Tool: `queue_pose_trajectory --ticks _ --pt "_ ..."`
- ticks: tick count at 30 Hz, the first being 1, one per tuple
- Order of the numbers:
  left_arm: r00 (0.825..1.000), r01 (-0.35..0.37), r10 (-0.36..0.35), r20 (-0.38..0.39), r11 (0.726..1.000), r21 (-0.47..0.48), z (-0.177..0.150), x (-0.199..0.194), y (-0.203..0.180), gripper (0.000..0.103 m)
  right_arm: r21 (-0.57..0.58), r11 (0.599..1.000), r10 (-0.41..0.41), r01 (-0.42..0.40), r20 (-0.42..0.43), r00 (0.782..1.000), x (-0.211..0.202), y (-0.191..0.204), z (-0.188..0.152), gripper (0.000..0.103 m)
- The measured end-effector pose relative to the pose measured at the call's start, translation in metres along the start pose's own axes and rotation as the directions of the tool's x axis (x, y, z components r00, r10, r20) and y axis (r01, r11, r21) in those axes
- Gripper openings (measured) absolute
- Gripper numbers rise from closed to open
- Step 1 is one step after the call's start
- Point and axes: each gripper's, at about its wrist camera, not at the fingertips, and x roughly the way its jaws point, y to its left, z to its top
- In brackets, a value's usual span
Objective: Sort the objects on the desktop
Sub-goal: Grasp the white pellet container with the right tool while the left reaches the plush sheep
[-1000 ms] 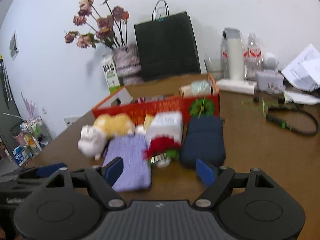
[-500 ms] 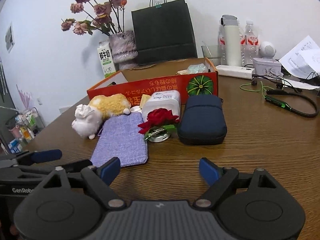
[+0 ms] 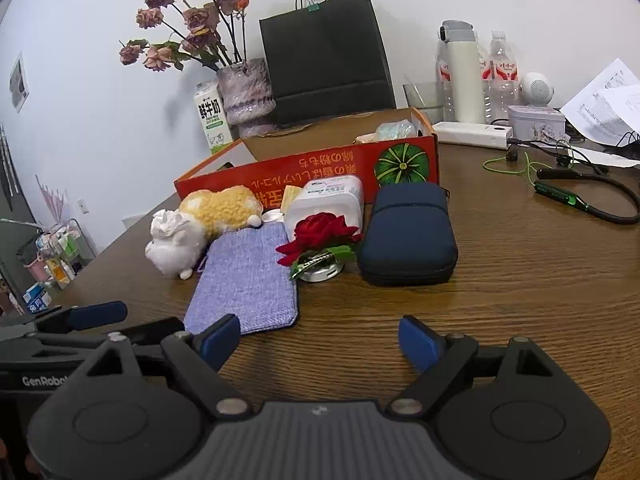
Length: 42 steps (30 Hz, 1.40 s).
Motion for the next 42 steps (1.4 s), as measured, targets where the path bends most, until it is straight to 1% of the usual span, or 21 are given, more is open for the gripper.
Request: queue_pose_trajectory --ticks 1,5,9,12,14,16,18,22,24,26,27,29,30,33,36,37,38,39,40,41,42 --pt "1.000 -0.006 0.007 0.009 1.000 -0.006 0.000 -0.001 0.000 0.101 -0.006 1.000 -0.001 0.001 -0.004 1.000 0.000 0.000 0.001 0.086" --pt "0.999 0.014 -0.012 0.038 0.999 -0.033 0.001 -0.006 0.006 0.102 -0.023 0.999 0.023 -0.023 0.009 1.000 -0.003 0.001 0.006 0.086" --pt "0.999 -0.003 0.006 0.032 0.993 -0.118 0.006 -0.002 0.016 0.103 -0.052 0.998 0.031 -0.028 0.049 0.998 -0.006 0.007 0.020 0.086" --pt "1.000 0.010 -0.006 0.031 0.989 -0.146 0.010 0.001 0.023 0.103 -0.076 0.997 0.030 -0.025 0.068 0.997 -0.005 0.013 0.030 0.086" --pt "0.999 -0.014 0.020 0.044 0.990 -0.139 0.015 0.002 0.025 0.103 -0.092 0.995 0.032 -0.026 0.071 0.997 -0.002 0.017 0.037 0.086" --pt "0.995 -0.056 0.065 0.073 0.990 -0.128 0.022 0.004 0.030 0.103 -0.109 0.993 0.042 -0.034 0.077 0.996 0.003 0.021 0.044 0.086" --pt "0.987 -0.113 0.127 0.101 0.985 -0.131 0.031 0.009 0.036 0.103 -0.123 0.992 0.052 -0.041 0.085 0.995 0.010 0.026 0.051 0.086" --pt "0.975 -0.162 0.180 0.132 0.978 -0.134 0.051 0.027 0.054 0.103 -0.152 0.987 0.060 -0.047 0.082 0.995 0.030 0.040 0.069 0.086" --pt "0.979 -0.154 0.170 0.116 0.979 -0.137 0.061 0.040 0.061 0.103 -0.170 0.984 0.060 -0.045 0.084 0.995 0.041 0.047 0.078 0.085" --pt "0.989 -0.115 0.126 0.076 0.984 -0.135 0.071 0.054 0.065 0.103 -0.178 0.983 0.061 -0.045 0.088 0.994 0.052 0.051 0.089 0.085" --pt "0.994 -0.083 0.090 0.054 0.990 -0.113 0.074 0.062 0.066 0.103 -0.187 0.981 0.068 -0.051 0.084 0.994 0.059 0.054 0.096 0.083" --pt "0.996 -0.083 0.086 0.030 0.993 -0.083 0.075 0.072 0.063 0.103 -0.207 0.977 0.061 -0.044 0.075 0.995 0.068 0.058 0.108 0.083" --pt "0.996 -0.085 0.087 0.022 0.994 -0.069 0.074 0.076 0.061 0.103 -0.228 0.973 0.043 -0.026 0.068 0.997 0.073 0.060 0.113 0.083" --pt "0.995 -0.095 0.094 -0.011 0.993 -0.070 0.073 0.090 0.061 0.096 -0.269 0.963 -0.027 0.036 0.038 0.999 0.091 0.061 0.116 0.083" --pt "0.991 -0.110 0.101 -0.085 0.989 -0.100 0.072 0.106 0.068 0.092 -0.276 0.953 -0.120 0.122 0.027 0.992 0.106 0.052 0.109 0.083" --pt "0.990 -0.108 0.098 -0.098 0.988 -0.113 0.070 0.110 0.071 0.085 -0.271 0.953 -0.134 0.133 0.014 0.991 0.109 0.048 0.106 0.083" --pt "0.991 -0.111 0.100 -0.091 0.987 -0.118 0.069 0.111 0.072 0.080 -0.258 0.956 -0.141 0.136 -0.002 0.990 0.114 0.044 0.105 0.083" --pt "0.991 -0.107 0.096 -0.091 0.987 -0.118 0.069 0.112 0.072 0.071 -0.242 0.961 -0.147 0.137 -0.022 0.989 0.118 0.040 0.104 0.081" --pt "0.993 -0.087 0.077 -0.090 0.990 -0.114 0.070 0.110 0.072 0.061 -0.228 0.964 -0.149 0.136 -0.040 0.988 0.122 0.037 0.102 0.077" --pt "0.994 -0.086 0.077 -0.082 0.990 -0.112 0.069 0.108 0.071 0.058 -0.220 0.965 -0.155 0.140 -0.053 0.986 0.126 0.035 0.101 0.075" --pt "0.994 -0.090 0.082 -0.072 0.989 -0.116 0.068 0.104 0.072 0.056 -0.215 0.966 -0.159 0.141 -0.067 0.985 0.130 0.033 0.100 0.072"
